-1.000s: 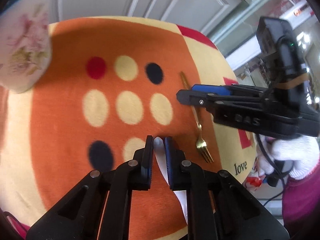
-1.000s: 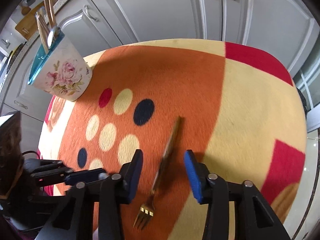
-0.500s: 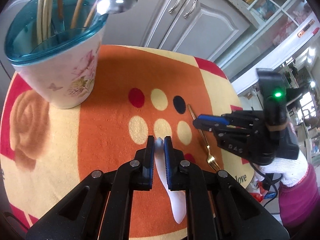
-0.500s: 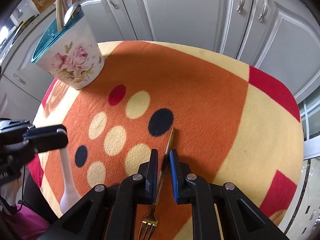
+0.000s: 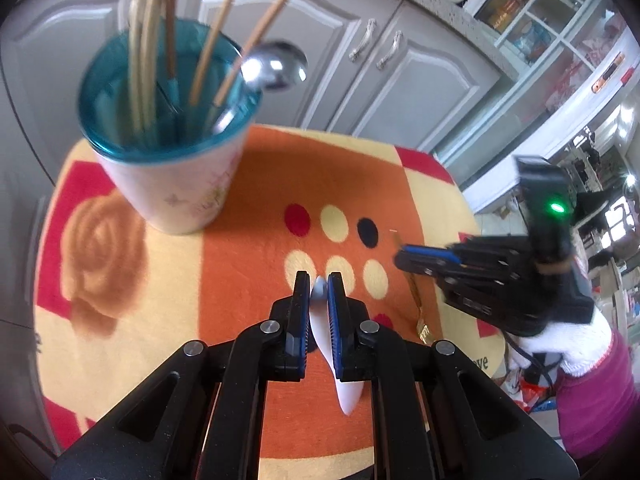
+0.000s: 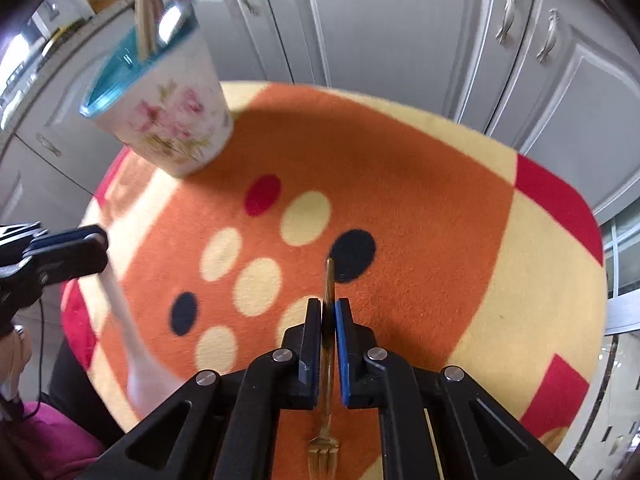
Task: Organize utensils
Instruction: 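Lift the spoon and fork and carry them to the cup with both tools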
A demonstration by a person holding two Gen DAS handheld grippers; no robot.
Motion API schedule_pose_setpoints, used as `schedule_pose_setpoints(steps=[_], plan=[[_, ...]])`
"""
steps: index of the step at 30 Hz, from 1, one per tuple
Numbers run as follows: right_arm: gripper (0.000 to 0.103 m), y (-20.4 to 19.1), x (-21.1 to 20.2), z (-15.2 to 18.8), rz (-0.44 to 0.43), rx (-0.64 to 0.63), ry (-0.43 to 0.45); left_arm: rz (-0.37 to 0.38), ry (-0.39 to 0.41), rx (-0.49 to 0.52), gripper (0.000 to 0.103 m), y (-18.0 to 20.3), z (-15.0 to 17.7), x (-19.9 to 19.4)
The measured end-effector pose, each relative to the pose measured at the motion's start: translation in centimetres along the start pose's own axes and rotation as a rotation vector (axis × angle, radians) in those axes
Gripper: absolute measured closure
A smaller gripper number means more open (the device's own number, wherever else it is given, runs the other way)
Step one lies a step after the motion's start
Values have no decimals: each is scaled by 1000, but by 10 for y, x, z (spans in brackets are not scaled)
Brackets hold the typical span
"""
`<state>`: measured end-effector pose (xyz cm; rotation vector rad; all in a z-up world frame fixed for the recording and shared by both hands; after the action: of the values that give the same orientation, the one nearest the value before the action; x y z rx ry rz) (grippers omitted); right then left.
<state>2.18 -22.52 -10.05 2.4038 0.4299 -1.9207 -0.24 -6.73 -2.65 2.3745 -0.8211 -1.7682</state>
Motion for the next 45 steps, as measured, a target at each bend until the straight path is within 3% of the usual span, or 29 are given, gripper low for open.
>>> schedule_pose_setpoints(steps=[8, 15, 19, 23, 25, 27, 30, 37, 38, 39, 45], plan=[[96, -12, -62, 22, -82, 12, 138, -28, 94, -6, 98, -9, -8, -45], [97, -25, -76, 19, -70, -7, 201, -48, 116, -20, 99, -20, -8, -67], [97, -28, -77, 22, -66, -11, 202, -12, 60, -118, 99, -36, 1, -52], [97, -28, -78, 24, -65, -9, 199, -65, 21, -206, 96, -57, 8, -24], [97, -26, -77, 24, -66, -3, 198, -82, 4, -262, 90, -73, 11, -9], [97, -24, -76, 23, -72, 1, 196, -94, -10, -307, 78, -89, 13, 4], [97, -22, -75, 22, -78, 7, 196, -54, -26, -365, 76, -105, 13, 20], [97, -18, -73, 16, -85, 16, 191, -24, -55, -375, 76, -108, 9, 47], [97, -18, -72, 15, -86, 18, 191, -26, -55, -372, 77, -107, 9, 50], [97, -18, -72, 14, -87, 19, 190, -31, -53, -366, 88, -106, 8, 53], [97, -18, -71, 11, -81, 15, 198, -48, -54, -321, 91, -104, 8, 50]])
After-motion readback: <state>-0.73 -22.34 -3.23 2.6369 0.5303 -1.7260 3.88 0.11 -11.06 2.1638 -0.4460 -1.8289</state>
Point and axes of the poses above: each gripper's, at about its wrist camera, not at the fingertips, and x roughly the way its jaws point, y to its right, z to its underside, the point moved 3 cm from there along x, roughly the way its jaws point, and after that the axes turned 8 degrees about -y, right-handed, at the moved point
